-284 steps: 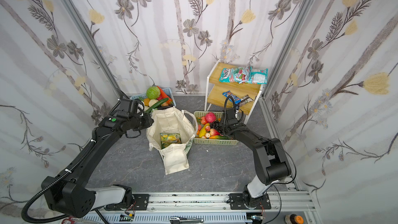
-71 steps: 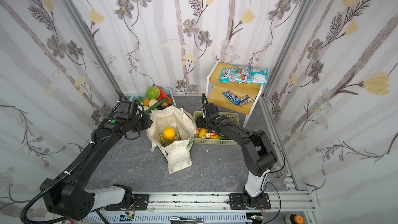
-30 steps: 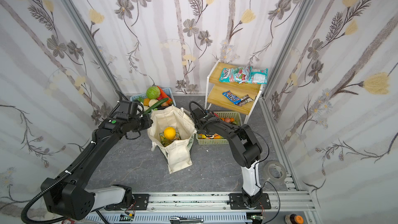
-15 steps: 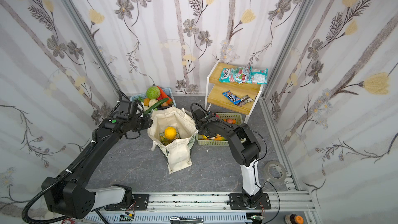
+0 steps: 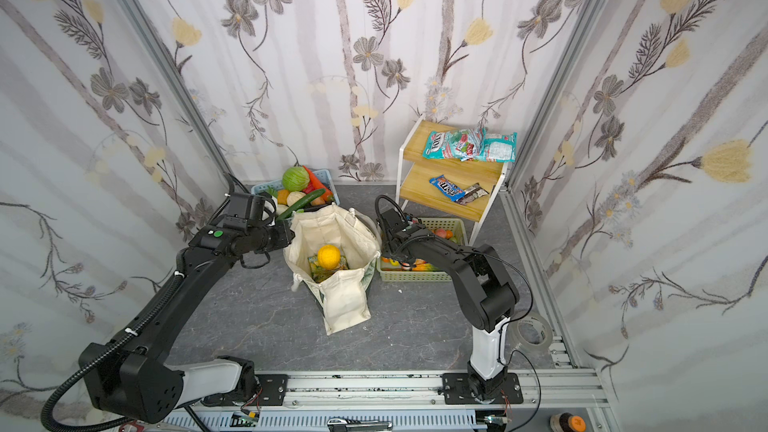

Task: Place the food into the grocery bag and tie it
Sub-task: 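Lower the right gripper onto the long yellow fruit in the basket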

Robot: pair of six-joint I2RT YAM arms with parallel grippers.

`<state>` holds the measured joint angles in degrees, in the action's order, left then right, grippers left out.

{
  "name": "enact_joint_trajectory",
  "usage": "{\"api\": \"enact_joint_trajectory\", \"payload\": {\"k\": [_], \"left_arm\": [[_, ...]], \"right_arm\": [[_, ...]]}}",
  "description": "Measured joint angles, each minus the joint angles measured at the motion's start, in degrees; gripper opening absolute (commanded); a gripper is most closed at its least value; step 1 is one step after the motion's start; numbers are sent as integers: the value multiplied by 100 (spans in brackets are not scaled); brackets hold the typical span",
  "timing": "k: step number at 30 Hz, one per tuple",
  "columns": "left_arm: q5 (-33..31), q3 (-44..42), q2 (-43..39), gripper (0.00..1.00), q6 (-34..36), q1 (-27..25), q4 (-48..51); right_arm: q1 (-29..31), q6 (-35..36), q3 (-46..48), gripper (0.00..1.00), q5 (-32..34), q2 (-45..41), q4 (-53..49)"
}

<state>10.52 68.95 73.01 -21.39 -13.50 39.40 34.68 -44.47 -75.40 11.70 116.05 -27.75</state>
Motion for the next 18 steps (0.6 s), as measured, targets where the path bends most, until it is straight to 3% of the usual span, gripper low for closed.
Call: {"api": "enact_joint_trajectory", "payload": {"k": [12, 18], "left_arm": [[-42, 129, 2, 0, 2, 4, 197], [-44, 144, -2, 0, 2, 4, 232]], "right_arm": [[-144, 22, 94, 58, -623, -411, 262], [-175, 61, 94, 63, -684, -348, 249]]}}
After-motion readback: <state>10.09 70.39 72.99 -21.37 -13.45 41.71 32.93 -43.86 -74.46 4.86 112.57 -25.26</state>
